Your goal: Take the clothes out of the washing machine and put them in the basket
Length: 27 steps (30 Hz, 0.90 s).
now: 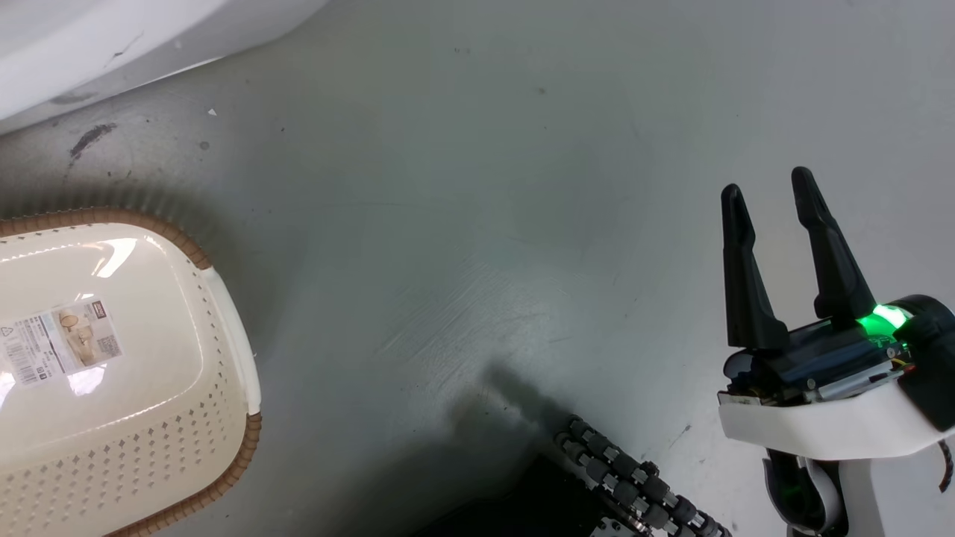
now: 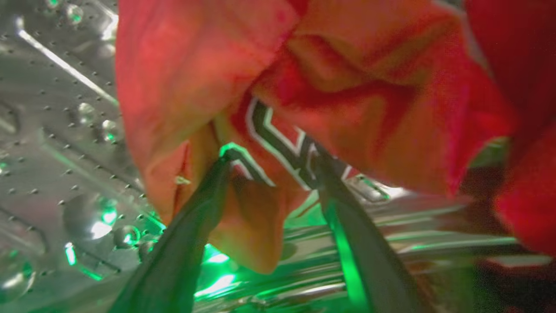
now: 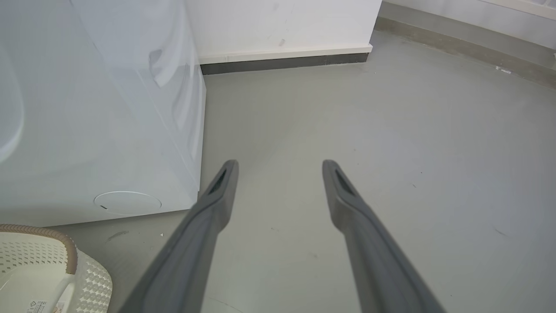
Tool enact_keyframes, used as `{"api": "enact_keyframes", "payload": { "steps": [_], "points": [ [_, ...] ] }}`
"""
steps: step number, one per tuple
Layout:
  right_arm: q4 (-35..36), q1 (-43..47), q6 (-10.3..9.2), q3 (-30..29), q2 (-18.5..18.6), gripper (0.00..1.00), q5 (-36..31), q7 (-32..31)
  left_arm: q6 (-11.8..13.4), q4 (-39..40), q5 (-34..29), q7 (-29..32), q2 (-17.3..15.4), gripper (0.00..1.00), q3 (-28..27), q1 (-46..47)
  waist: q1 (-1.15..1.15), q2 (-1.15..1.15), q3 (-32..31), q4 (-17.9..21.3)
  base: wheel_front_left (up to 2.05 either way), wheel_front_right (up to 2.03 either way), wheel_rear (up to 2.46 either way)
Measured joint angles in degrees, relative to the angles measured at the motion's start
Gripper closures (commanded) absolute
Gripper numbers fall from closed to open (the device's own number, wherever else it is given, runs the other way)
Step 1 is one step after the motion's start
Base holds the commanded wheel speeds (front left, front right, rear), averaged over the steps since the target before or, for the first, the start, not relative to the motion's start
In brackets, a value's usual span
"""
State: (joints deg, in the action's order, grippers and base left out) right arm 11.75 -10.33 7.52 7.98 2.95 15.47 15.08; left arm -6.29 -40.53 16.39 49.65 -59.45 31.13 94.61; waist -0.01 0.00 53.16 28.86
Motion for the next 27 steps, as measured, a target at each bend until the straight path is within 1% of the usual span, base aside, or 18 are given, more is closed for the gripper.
{"api": "enact_keyframes", "payload": {
  "steps": [5, 9, 10, 11, 12, 20, 27],
  "points": [
    [1.16, 1.07, 0.0, -0.56, -0.01, 0.0, -0.01, 0.0, -0.01, -0.37, 0.45, 0.68, 0.34, 0.0, 0.18, 1.03, 0.0, 0.0, 0.77, -0.22, 0.0, 0.0, 0.0],
    [1.43, 1.46, 0.0, -0.49, -0.01, 0.0, -0.35, 0.01, 0.25, -1.24, 1.48, 2.89, 1.09, 0.0, 0.14, 1.91, 0.01, 0.0, 1.22, -0.57, 0.0, 0.0, 0.0],
    [1.56, 1.47, 0.0, -0.36, -0.02, 0.0, -0.32, 0.0, 0.23, -1.27, 1.64, 3.39, 1.3, 0.17, 0.18, 2.14, 0.01, 0.0, 1.38, -0.67, 0.0, 0.0, 0.0],
    [1.81, 1.47, 0.0, -0.26, -0.01, 0.0, -0.3, 0.0, 0.21, -1.15, 1.78, 3.5, 1.48, 0.86, 0.2, 2.29, 0.01, 0.0, 1.57, -0.78, 0.0, 0.0, 0.0],
    [2.02, 1.46, 0.0, -0.05, -0.01, 0.0, -0.29, 0.01, 0.15, -1.09, 2.09, 3.48, 1.71, 1.0, 0.16, 2.54, 0.01, 0.0, 1.75, -0.86, 0.0, 0.0, 0.0],
    [2.27, 0.87, 0.0, 0.56, -0.01, 0.0, -0.42, 0.01, -0.26, -1.22, 1.85, -1.1, 1.78, 1.0, 1.03, 3.46, 0.01, 0.0, 1.93, -0.82, 0.0, 0.0, 0.0],
    [1.75, -1.54, 0.0, 0.21, -0.02, 0.0, -0.6, 0.01, -0.26, -2.4, 1.26, -8.12, 1.69, 1.0, 1.18, 4.45, 0.01, 0.0, 0.51, -0.19, 0.0, 0.0, 0.0]
  ]
}}
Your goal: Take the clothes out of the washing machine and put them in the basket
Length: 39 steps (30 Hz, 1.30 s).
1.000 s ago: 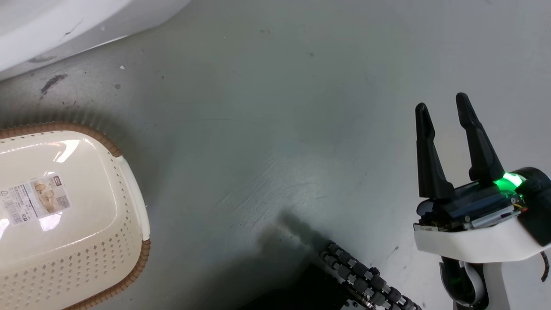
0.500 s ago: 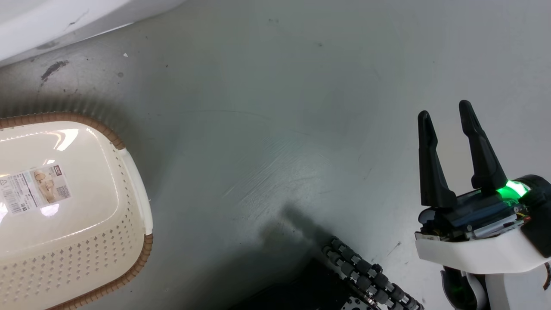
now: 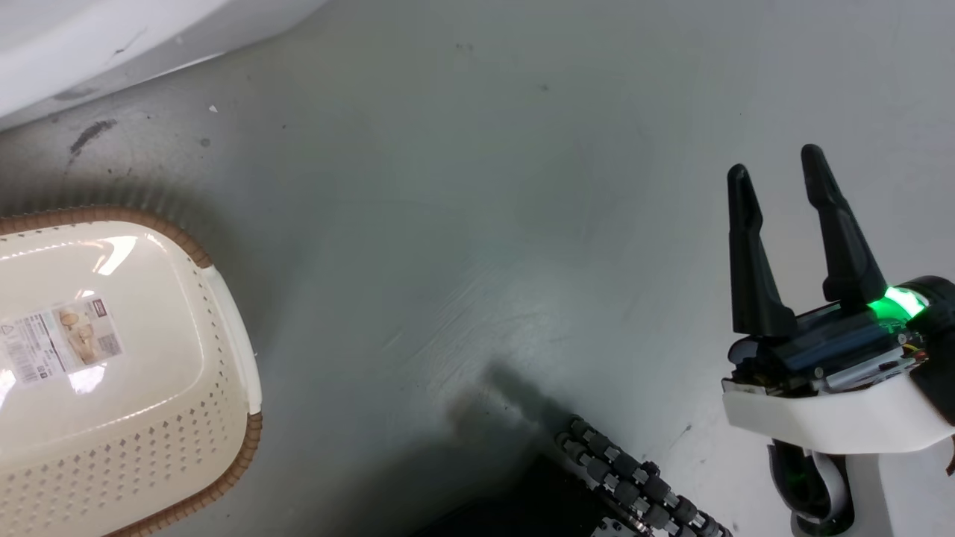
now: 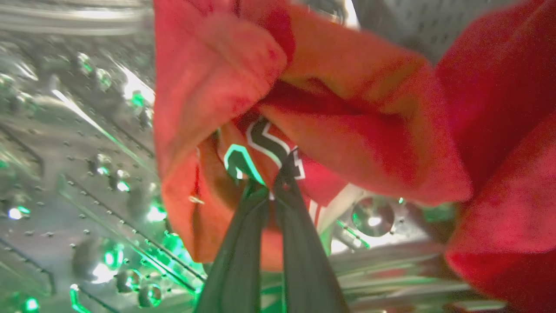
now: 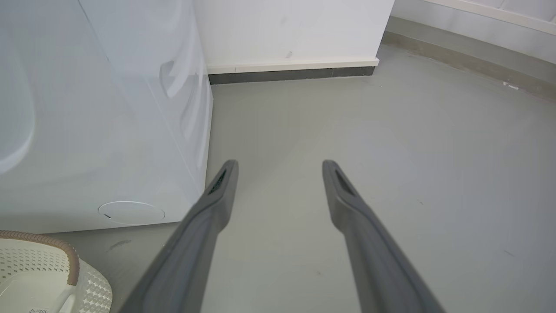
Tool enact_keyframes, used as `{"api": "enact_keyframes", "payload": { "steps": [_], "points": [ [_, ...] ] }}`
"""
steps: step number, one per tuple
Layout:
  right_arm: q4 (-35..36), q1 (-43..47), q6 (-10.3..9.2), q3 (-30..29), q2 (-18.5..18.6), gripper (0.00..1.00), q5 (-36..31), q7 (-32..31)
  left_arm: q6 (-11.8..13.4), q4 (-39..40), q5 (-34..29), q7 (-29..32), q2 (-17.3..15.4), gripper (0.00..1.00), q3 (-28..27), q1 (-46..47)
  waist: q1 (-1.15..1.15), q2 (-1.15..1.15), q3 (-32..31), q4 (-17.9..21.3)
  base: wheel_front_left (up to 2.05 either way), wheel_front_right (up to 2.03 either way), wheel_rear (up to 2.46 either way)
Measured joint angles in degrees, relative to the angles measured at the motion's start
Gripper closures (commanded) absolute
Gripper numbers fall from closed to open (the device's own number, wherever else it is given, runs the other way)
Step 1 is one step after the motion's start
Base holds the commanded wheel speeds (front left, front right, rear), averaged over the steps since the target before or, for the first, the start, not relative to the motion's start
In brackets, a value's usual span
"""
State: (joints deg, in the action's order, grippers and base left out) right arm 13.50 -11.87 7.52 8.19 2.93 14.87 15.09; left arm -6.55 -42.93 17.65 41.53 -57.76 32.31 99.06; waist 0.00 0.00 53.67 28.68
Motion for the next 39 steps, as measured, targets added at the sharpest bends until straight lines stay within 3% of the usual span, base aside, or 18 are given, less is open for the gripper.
{"api": "enact_keyframes", "payload": {
  "steps": [10, 23, 35, 39],
  "points": [
    [-0.47, -0.73, 0.0, -5.24, -0.01, 0.0, -4.58, 0.0, 0.48, -5.19, 4.32, -13.62, 5.88, 1.0, -0.8, -5.08, 0.0, 0.0, -6.4, -2.76, 0.0, 0.0, 0.0],
    [-2.01, 0.78, 0.0, -9.79, -0.02, 0.0, -10.45, 0.0, 0.12, -12.81, 12.83, -33.31, 17.24, 1.0, -2.45, -24.59, 0.01, 0.0, -19.61, -9.68, 0.0, 0.0, 0.0],
    [-3.72, 5.34, 0.0, -13.23, -0.03, 0.0, -13.94, 0.0, 1.52, -7.09, 17.27, -54.55, 27.76, 1.0, -3.52, -44.01, 0.02, 0.0, -34.67, -17.48, 0.0, 0.0, 0.0],
    [-4.44, 6.49, 0.0, -12.51, -0.05, 0.0, -14.56, 0.0, 1.8, -2.07, 17.66, -56.11, 28.66, 1.0, -4.54, -49.92, 0.02, 0.0, -38.97, -19.89, 0.0, 0.0, 0.0]
  ]
}}
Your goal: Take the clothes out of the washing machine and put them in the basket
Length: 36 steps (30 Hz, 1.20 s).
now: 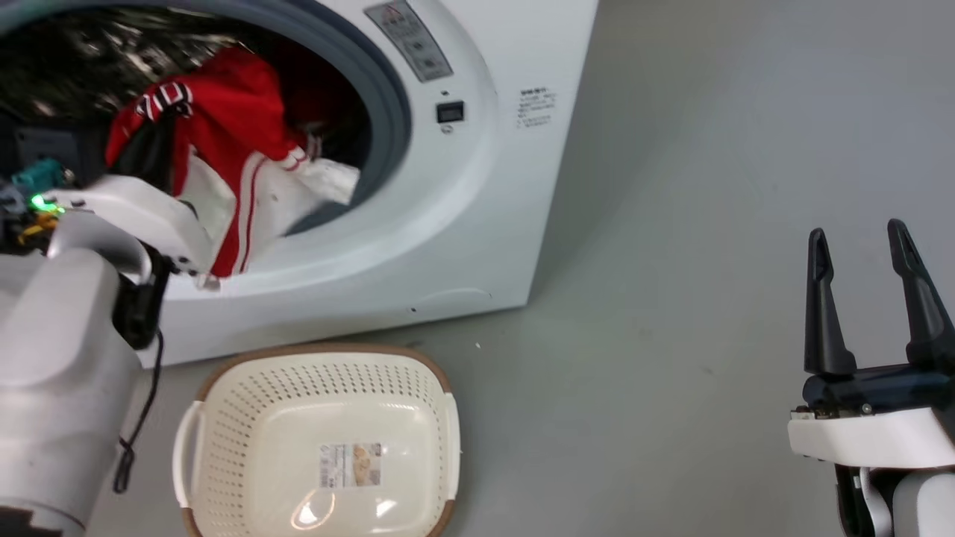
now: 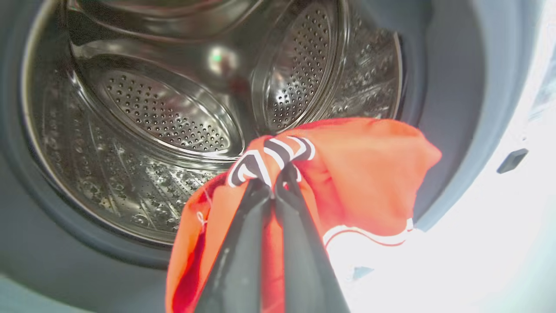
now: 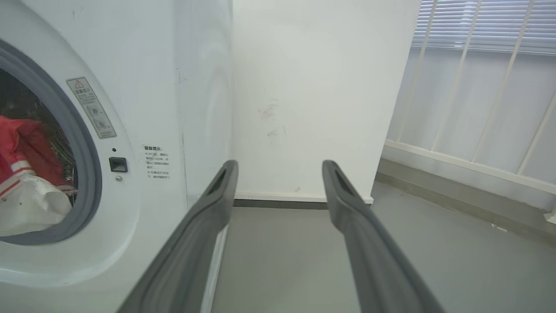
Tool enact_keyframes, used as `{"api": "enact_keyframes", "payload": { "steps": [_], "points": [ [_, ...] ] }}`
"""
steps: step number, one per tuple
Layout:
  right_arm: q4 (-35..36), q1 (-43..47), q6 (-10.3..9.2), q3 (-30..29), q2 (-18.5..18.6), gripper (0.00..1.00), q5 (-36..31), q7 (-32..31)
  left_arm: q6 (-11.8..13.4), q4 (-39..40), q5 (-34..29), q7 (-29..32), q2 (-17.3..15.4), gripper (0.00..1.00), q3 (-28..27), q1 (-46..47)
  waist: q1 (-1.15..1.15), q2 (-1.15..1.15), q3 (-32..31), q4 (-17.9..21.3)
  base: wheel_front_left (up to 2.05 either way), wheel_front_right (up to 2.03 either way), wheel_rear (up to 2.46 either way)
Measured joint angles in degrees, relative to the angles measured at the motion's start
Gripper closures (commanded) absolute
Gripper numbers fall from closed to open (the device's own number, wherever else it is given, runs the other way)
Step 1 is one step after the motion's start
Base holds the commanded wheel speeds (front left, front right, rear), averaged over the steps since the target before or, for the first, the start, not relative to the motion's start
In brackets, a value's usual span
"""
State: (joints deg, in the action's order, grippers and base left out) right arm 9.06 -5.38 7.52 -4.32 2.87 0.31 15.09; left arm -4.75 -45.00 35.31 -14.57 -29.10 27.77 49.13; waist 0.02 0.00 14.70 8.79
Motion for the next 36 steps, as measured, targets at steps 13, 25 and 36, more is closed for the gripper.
{"api": "enact_keyframes", "payload": {
  "steps": [13, 25, 36],
  "points": [
    [-0.49, 3.66, 0.0, -0.54, 0.03, 0.0, -0.89, 0.0, 9.42, 27.86, 1.36, -0.4, 1.87, 1.0, -6.05, -19.4, 0.0, 0.0, -9.05, -5.47, 0.0, 0.0, 0.0],
    [-0.47, 4.44, 0.0, -0.12, 0.03, 0.0, -0.31, 0.0, 15.18, 39.43, 4.36, 1.83, 0.87, 1.0, -6.35, -35.67, -0.02, 0.0, -7.83, -4.45, 0.0, 0.0, 0.0],
    [0.63, 2.07, 0.0, 0.56, 0.05, 0.0, -0.31, 0.0, 13.61, 25.98, 2.67, 2.56, 1.48, 1.0, -2.05, -37.63, -0.02, 0.0, -0.21, -1.87, 0.0, 0.0, 0.0]
  ]
}}
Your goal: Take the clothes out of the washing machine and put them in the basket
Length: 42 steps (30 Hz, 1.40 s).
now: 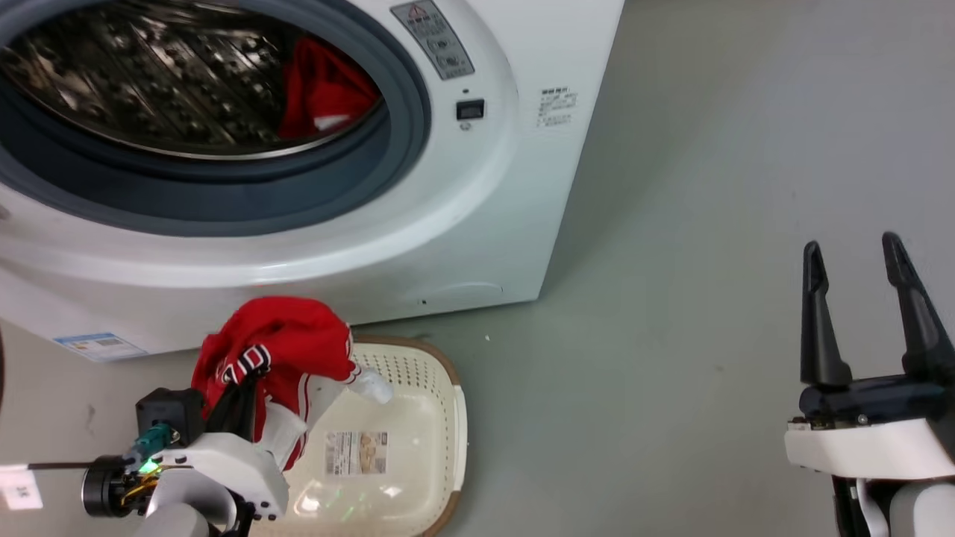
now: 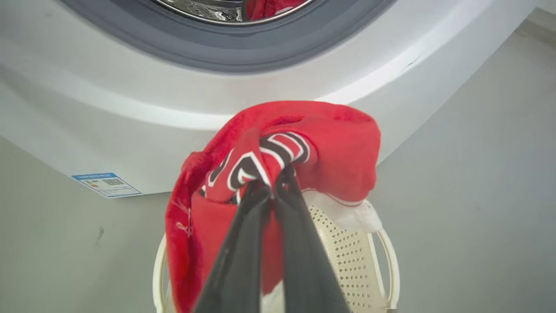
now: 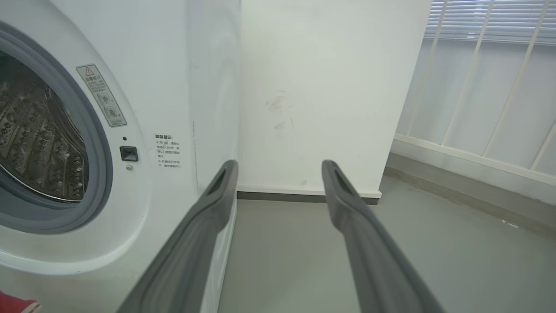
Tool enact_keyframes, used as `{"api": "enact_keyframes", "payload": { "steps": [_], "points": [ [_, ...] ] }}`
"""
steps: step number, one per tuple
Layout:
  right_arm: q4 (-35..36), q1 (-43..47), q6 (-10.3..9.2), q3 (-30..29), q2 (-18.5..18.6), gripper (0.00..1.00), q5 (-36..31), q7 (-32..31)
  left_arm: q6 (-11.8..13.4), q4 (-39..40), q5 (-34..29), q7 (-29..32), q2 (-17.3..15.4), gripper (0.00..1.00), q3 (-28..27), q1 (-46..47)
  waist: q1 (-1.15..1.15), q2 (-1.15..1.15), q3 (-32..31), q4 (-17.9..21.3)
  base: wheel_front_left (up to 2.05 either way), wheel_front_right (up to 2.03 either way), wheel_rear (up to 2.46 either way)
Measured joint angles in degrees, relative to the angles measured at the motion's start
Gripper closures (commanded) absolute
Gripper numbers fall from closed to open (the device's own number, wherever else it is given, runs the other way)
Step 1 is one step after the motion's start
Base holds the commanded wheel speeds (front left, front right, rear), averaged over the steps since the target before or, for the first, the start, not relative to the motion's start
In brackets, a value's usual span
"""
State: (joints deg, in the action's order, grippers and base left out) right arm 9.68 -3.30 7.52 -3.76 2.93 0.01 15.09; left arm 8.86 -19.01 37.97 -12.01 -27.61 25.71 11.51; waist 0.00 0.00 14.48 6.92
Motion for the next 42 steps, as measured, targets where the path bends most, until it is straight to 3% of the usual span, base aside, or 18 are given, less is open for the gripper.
{"api": "enact_keyframes", "payload": {
  "steps": [18, 27, 36, 37, 42],
  "points": [
    [1.13, -3.76, 0.0, 2.63, 0.0, 0.0, 1.62, 0.0, -9.91, -36.44, -2.61, 1.3, 2.82, 1.0, 5.15, 18.07, -0.01, 0.0, 18.02, 6.98, 0.0, 0.0, 0.0],
    [1.44, -4.95, 0.0, 3.15, -0.01, 0.0, 1.75, 0.0, -11.4, -47.07, -3.11, 1.25, 3.9, 1.0, 6.01, 23.53, -0.01, 0.0, 23.08, 9.44, 0.0, 0.0, 0.0],
    [0.99, -5.85, 0.0, 3.41, -0.01, 0.0, 1.69, 0.0, -12.17, -51.58, -2.9, -0.77, 5.59, 1.0, 6.37, 25.7, 0.0, 0.0, 23.72, 9.83, 0.0, 0.0, 0.0],
    [0.9, -5.86, 0.0, 3.43, -0.01, 0.0, 1.69, 0.0, -12.24, -51.92, -2.79, -0.78, 6.02, 0.03, 6.34, 25.7, 0.0, 0.0, 23.42, 9.77, 0.0, 0.0, 0.0],
    [0.14, -5.87, 0.0, 3.16, -0.01, 0.0, 1.35, 0.0, -13.76, -52.85, -2.91, -1.3, 7.43, 0.0, 7.4, 24.94, 0.0, 0.0, 21.14, 9.07, 0.0, 0.0, 0.0]
  ]
}}
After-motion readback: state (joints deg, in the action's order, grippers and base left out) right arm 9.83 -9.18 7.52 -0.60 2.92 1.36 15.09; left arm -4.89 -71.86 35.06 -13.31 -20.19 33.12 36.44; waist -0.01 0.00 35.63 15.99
